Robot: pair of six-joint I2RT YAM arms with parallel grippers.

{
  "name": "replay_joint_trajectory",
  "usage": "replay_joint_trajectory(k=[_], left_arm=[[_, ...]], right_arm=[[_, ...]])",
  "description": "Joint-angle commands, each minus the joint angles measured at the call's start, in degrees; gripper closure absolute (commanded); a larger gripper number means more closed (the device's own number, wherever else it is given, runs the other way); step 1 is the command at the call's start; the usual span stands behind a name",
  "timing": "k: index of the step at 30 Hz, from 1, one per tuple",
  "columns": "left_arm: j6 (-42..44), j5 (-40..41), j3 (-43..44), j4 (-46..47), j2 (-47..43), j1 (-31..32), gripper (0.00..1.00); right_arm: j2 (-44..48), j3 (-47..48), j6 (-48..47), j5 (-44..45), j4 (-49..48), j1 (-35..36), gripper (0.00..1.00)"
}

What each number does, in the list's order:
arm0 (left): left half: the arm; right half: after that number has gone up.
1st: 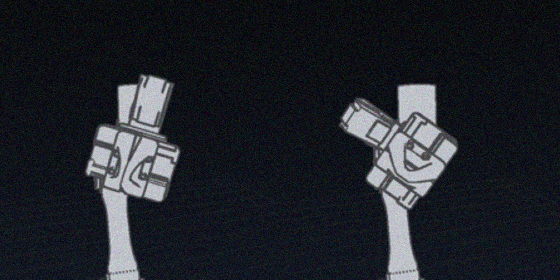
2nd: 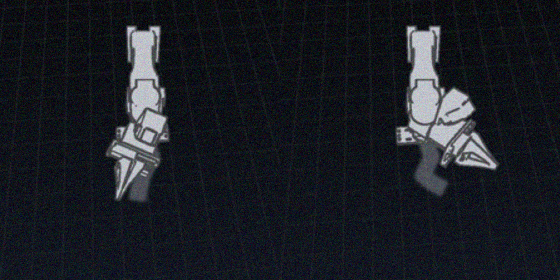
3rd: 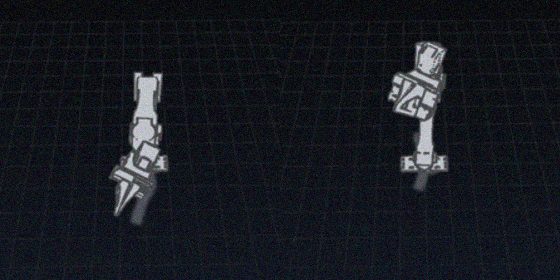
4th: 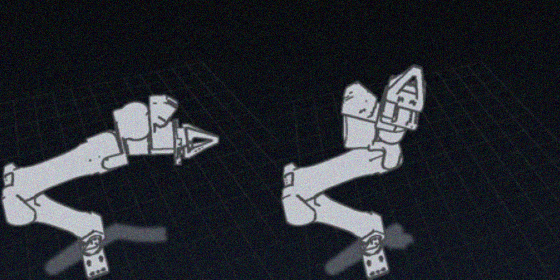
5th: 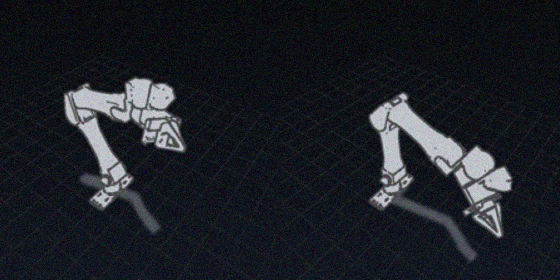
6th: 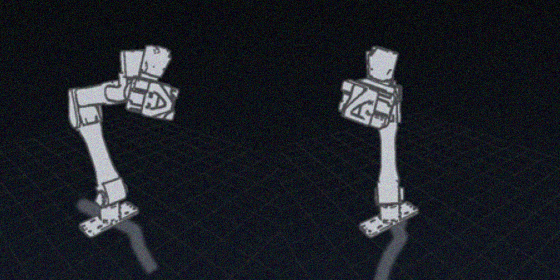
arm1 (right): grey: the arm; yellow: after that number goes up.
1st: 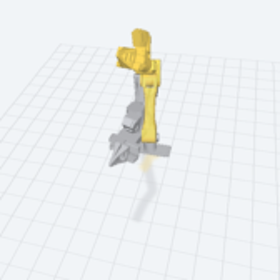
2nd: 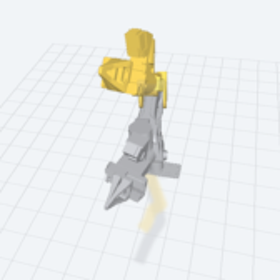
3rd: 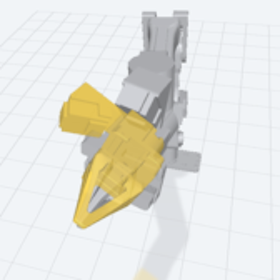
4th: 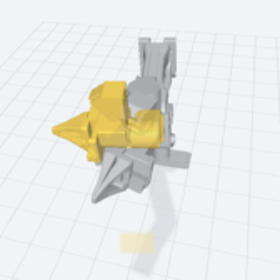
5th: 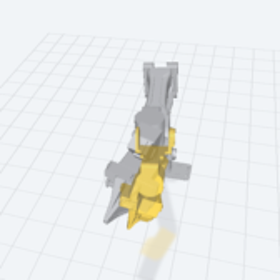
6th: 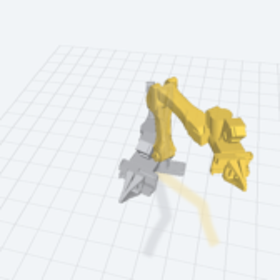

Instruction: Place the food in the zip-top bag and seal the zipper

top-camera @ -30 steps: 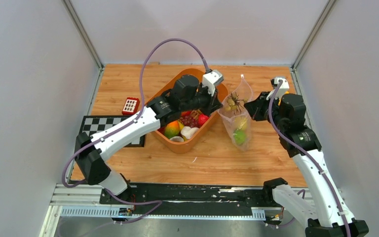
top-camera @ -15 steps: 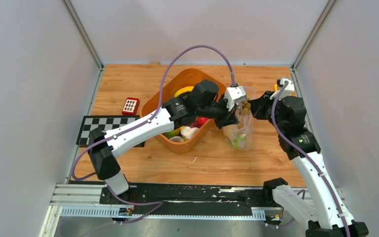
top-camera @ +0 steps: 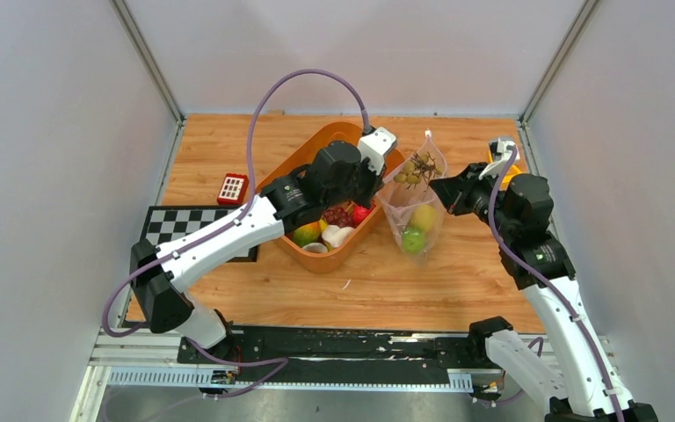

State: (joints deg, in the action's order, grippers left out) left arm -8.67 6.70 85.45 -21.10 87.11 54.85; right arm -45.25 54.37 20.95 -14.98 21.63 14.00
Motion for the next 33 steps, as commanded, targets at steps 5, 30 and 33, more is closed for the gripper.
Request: replay_joint_trajectory(k=[5,30,33], left_arm=[[4.3,-19.6,6.2,0.8,4.4,3.3,1.00],[-1.2,-5.2,-6.6,10.1,-9.3,-1.2,1.00],[-2.6,-1.8,-6.0,8.2,-7.9,-1.2,1.00]], right_arm=[[-0.1,2.0,5.0,-9.0,-7.1,-0.1,1.00],[-9.1,0.6,-2.3,7.8,5.8,0.3,1.00],[-7.5,0.3,-0.8,1.8,2.7,0.3,1.00]])
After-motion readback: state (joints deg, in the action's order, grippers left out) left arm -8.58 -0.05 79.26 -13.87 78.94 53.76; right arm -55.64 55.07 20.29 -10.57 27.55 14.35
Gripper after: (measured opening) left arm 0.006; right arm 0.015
